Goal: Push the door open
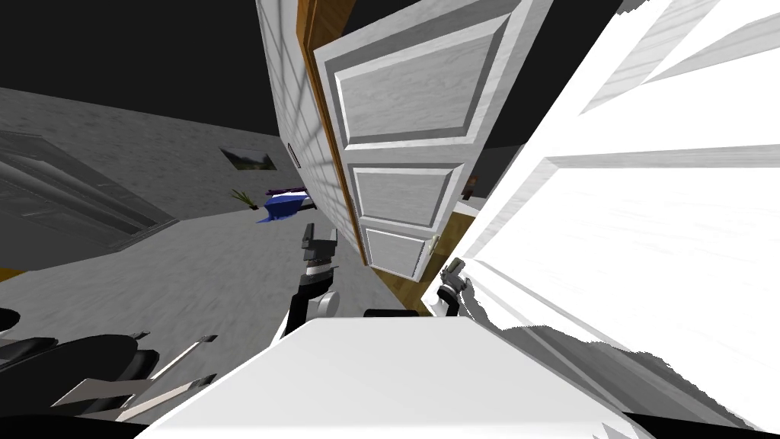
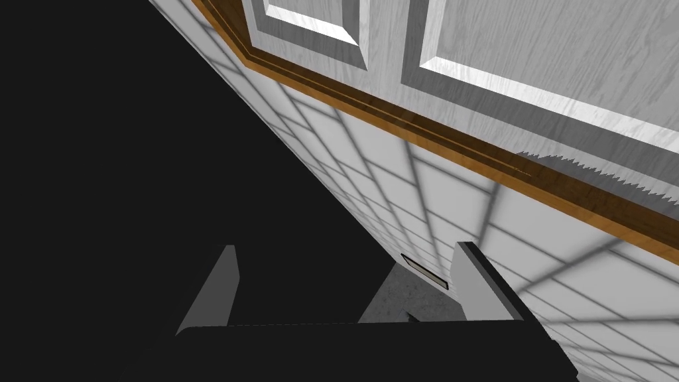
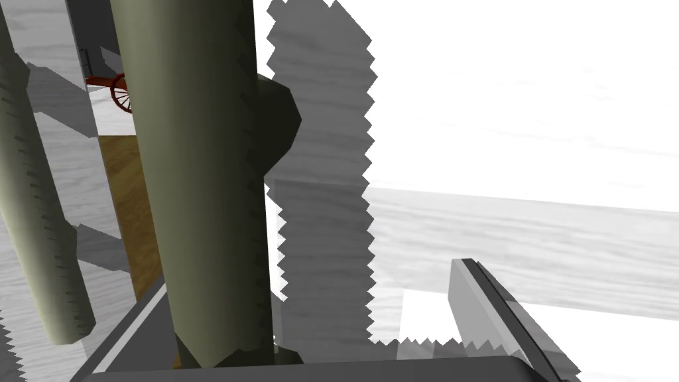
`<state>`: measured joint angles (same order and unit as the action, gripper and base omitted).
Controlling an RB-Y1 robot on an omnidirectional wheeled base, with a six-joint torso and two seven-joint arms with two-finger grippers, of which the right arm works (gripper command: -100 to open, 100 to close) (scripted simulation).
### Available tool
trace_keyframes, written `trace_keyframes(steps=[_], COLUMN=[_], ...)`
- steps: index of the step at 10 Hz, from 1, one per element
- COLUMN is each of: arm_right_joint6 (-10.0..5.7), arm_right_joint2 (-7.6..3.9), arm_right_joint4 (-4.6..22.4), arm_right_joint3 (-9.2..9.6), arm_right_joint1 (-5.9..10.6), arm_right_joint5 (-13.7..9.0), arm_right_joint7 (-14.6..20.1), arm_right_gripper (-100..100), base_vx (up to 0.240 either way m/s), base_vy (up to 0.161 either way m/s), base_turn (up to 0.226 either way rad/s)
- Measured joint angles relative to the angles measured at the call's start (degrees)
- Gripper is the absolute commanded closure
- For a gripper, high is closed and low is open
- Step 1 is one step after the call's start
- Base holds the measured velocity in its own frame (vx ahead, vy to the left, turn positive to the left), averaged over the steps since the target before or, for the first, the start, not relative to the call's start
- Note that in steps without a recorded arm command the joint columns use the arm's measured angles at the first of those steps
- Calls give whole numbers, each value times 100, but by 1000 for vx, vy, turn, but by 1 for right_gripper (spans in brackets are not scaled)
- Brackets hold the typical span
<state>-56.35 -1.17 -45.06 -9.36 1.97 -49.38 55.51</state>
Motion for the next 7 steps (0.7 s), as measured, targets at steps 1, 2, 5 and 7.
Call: trace_keyframes(steps=[1,2,5,7], arm_right_joint6=[-19,23,-44,-91], arm_right_joint2=[14,22,-26,-49], arm_right_joint4=[-105,-257,-142,-13], arm_right_joint3=[-25,-53,-69,-107], arm_right_joint1=[-33,-52,-5,73], arm_right_joint5=[-28,-51,-59,-94], arm_right_joint7=[-28,-99,-22,-5], arm_right_gripper=[100,100,100,100], base_vx=[19,17,5,-4], base_vy=[-46,-8,-16,-36], base_turn=[-25,-21,31,44])
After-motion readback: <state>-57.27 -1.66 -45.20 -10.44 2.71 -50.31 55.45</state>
